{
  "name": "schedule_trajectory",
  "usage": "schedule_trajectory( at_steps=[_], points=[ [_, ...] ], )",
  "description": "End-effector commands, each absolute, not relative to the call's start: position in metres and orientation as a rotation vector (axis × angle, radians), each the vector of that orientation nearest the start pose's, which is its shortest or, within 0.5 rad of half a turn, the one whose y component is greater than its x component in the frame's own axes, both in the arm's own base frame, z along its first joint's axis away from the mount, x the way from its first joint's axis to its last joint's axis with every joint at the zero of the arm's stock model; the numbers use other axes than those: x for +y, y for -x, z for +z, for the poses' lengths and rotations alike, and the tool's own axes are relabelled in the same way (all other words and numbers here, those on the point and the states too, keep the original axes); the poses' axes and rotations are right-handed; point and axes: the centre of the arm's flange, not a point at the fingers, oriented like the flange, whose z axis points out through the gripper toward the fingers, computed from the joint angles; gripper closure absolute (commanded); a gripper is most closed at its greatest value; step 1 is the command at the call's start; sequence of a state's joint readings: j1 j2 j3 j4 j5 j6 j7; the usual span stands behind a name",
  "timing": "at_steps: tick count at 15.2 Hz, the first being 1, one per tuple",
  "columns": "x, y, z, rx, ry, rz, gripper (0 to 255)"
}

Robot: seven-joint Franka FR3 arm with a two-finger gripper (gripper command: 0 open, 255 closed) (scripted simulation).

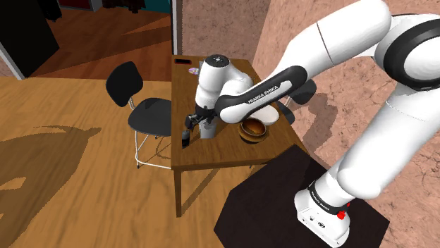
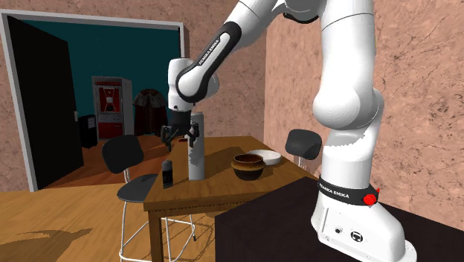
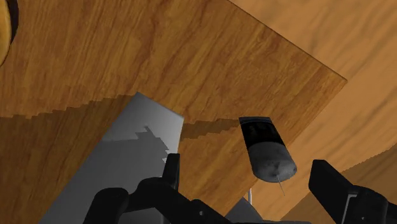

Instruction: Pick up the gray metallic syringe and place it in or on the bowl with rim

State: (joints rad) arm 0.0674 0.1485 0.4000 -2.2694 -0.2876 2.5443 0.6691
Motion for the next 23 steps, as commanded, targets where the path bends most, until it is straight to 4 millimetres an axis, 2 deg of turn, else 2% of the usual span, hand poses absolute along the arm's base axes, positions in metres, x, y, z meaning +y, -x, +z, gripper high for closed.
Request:
schedule_trajectory(
  at_steps=[1, 4, 12, 20, 21, 23],
  points=[
    [0.264, -0.498, 0.294, -0.024, 3.144, -0.306, 0],
    [0.286, -0.517, 0.27, -0.02, 3.131, -0.323, 0],
    [0.288, -0.527, 0.229, -0.02, 3.129, -0.325, 0],
    [0.288, -0.527, 0.229, -0.02, 3.129, -0.325, 0],
    [0.288, -0.527, 0.229, -0.02, 3.129, -0.325, 255],
    [0.288, -0.527, 0.229, -0.02, 3.129, -0.325, 255]
  ],
)
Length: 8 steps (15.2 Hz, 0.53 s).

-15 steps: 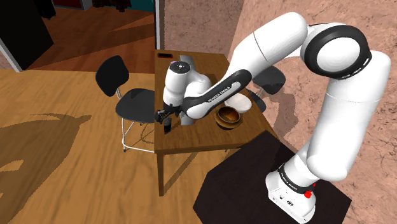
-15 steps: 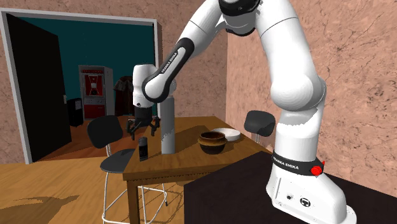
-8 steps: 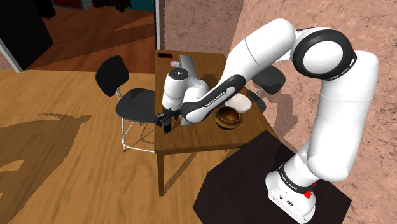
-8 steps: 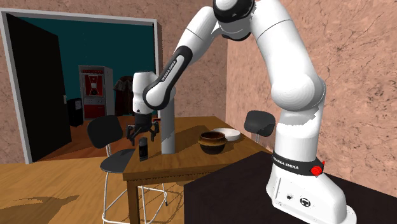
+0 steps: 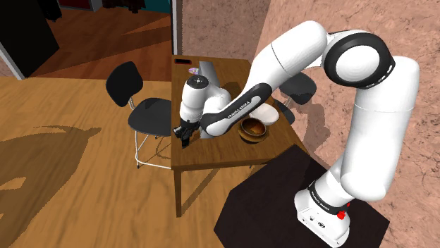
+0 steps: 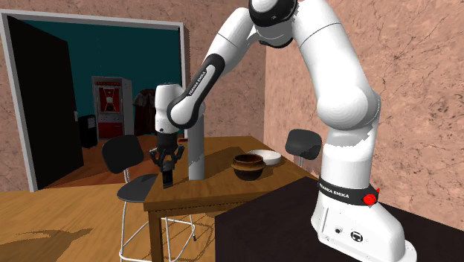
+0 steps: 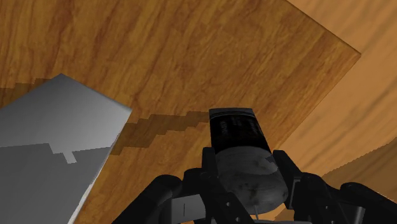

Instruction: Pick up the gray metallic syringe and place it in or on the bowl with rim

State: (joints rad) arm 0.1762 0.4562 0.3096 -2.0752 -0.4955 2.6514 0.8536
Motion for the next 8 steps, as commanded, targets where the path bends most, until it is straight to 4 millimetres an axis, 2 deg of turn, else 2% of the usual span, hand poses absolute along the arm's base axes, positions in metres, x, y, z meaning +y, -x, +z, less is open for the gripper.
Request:
schedule_trajectory(
  at_steps=[1, 7, 8],
  points=[
    [0.2884, -0.5271, 0.2288, -0.02, 3.129, -0.325, 255],
    [0.2884, -0.5272, 0.2288, -0.02, 3.129, -0.325, 255],
    [0.2884, -0.5271, 0.2341, -0.02, 3.129, -0.325, 255]
  ],
)
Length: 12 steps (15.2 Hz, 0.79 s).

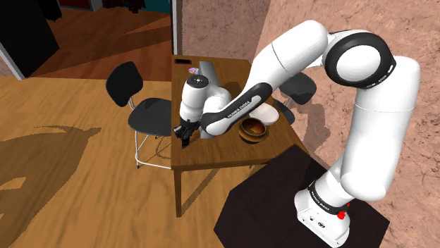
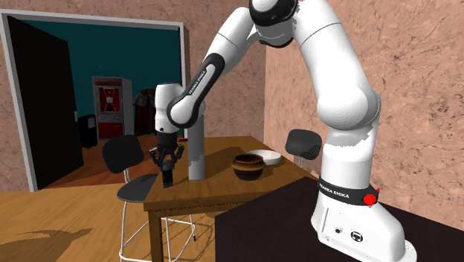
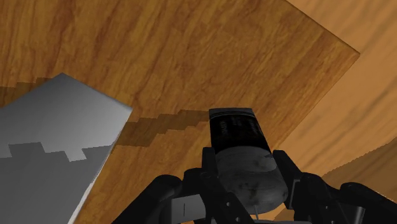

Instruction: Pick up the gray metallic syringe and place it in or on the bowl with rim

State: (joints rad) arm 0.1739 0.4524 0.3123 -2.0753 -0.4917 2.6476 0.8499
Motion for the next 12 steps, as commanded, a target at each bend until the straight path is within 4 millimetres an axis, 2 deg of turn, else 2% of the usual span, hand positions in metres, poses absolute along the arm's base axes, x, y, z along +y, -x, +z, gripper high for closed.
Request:
schedule_trajectory(
  at_steps=[1, 12],
  points=[
    [0.288, -0.527, 0.239, -0.02, 3.129, -0.325, 255],
    [0.288, -0.527, 0.297, -0.02, 3.129, -0.325, 255]
  ],
)
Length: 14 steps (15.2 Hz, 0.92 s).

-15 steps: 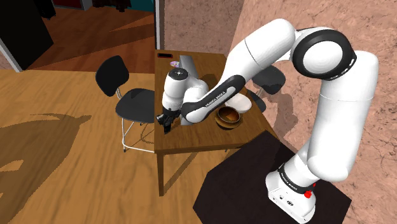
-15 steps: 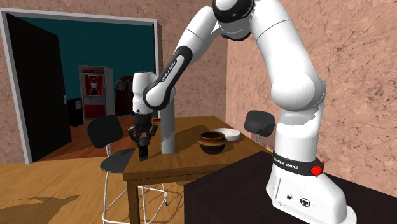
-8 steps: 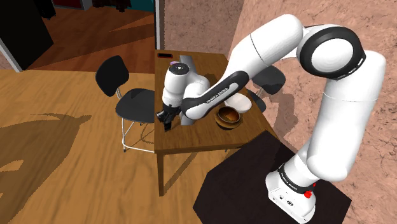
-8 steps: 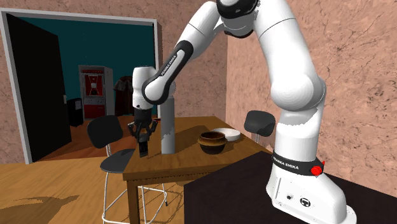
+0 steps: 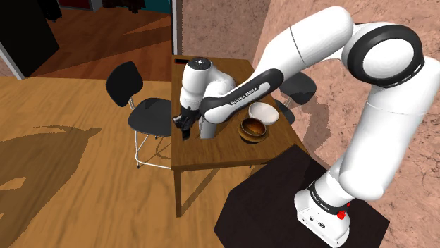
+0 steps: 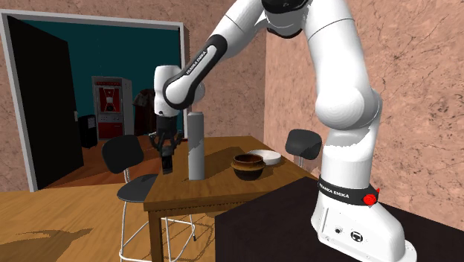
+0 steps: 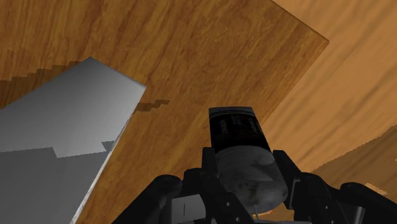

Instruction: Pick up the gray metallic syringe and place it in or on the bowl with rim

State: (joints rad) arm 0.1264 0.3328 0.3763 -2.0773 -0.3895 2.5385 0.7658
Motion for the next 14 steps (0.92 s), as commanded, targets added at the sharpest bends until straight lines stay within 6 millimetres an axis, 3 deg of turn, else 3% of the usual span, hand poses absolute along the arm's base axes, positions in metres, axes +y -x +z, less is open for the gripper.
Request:
schedule_trajectory(
  at_steps=[1, 14],
  points=[
    [0.288, -0.527, 0.303, -0.02, 3.129, -0.325, 255],
    [0.288, -0.527, 0.371, -0.02, 3.129, -0.325, 255]
  ],
)
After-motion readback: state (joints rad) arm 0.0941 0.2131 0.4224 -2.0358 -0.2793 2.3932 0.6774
